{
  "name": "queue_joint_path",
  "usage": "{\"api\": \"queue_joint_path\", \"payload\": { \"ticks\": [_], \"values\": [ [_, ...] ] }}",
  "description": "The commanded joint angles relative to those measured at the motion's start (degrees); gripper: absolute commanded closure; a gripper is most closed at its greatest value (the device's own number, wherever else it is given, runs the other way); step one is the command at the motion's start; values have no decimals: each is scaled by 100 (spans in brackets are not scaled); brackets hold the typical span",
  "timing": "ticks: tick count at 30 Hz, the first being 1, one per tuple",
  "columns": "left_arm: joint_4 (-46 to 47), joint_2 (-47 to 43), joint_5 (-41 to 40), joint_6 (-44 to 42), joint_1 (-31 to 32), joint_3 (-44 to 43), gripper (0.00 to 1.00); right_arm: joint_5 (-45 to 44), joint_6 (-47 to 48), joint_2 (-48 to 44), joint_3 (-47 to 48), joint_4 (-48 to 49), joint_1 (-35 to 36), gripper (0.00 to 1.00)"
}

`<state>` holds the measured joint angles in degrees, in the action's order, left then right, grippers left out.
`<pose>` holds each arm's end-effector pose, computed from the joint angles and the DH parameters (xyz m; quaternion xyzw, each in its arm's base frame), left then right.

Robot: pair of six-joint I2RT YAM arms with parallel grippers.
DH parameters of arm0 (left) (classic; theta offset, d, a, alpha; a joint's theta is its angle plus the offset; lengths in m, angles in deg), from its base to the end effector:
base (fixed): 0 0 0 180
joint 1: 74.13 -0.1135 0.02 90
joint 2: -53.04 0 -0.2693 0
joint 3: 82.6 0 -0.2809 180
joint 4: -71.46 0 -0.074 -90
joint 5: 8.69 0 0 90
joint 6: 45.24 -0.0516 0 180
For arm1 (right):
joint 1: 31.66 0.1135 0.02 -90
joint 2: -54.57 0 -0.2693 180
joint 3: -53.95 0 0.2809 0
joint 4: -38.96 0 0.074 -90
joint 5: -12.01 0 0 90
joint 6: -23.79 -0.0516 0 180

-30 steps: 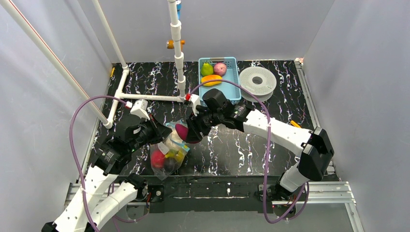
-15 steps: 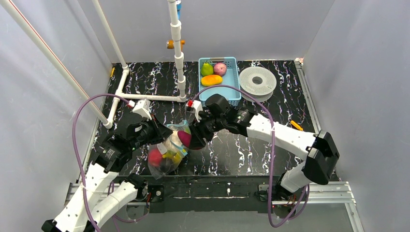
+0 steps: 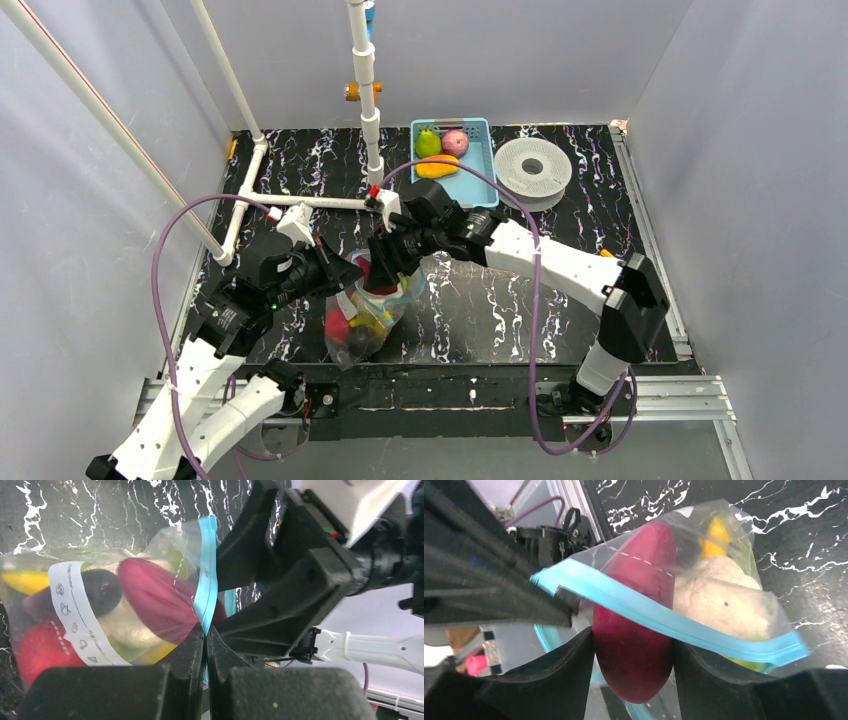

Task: Place the food in the zip-top bag and seal the zipper
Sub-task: Place the fake vegetable in the zipper food storage bag.

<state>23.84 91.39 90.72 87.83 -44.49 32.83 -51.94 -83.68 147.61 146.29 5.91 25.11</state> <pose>0.1498 -0.0949 0.3591 -0.0504 0.8231 -0.3875 0.4121 0.2086 0.3598 0.3121 -0.3890 0.7735 0.4357 0.2463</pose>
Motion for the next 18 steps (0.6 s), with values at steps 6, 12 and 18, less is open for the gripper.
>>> {"api": "queue_joint_path", "payload": {
  "ticks": [6, 12, 18],
  "values": [
    [521, -299, 101, 311, 23, -24, 100, 427, -1126, 7, 86, 507, 194, 9],
    [523, -529, -217, 341, 23, 85, 100, 14, -868, -492, -108, 208, 194, 2],
    [522, -757, -487, 455, 28, 219, 100, -681, -712, -1110, -287, -237, 266, 2]
  ]
}}
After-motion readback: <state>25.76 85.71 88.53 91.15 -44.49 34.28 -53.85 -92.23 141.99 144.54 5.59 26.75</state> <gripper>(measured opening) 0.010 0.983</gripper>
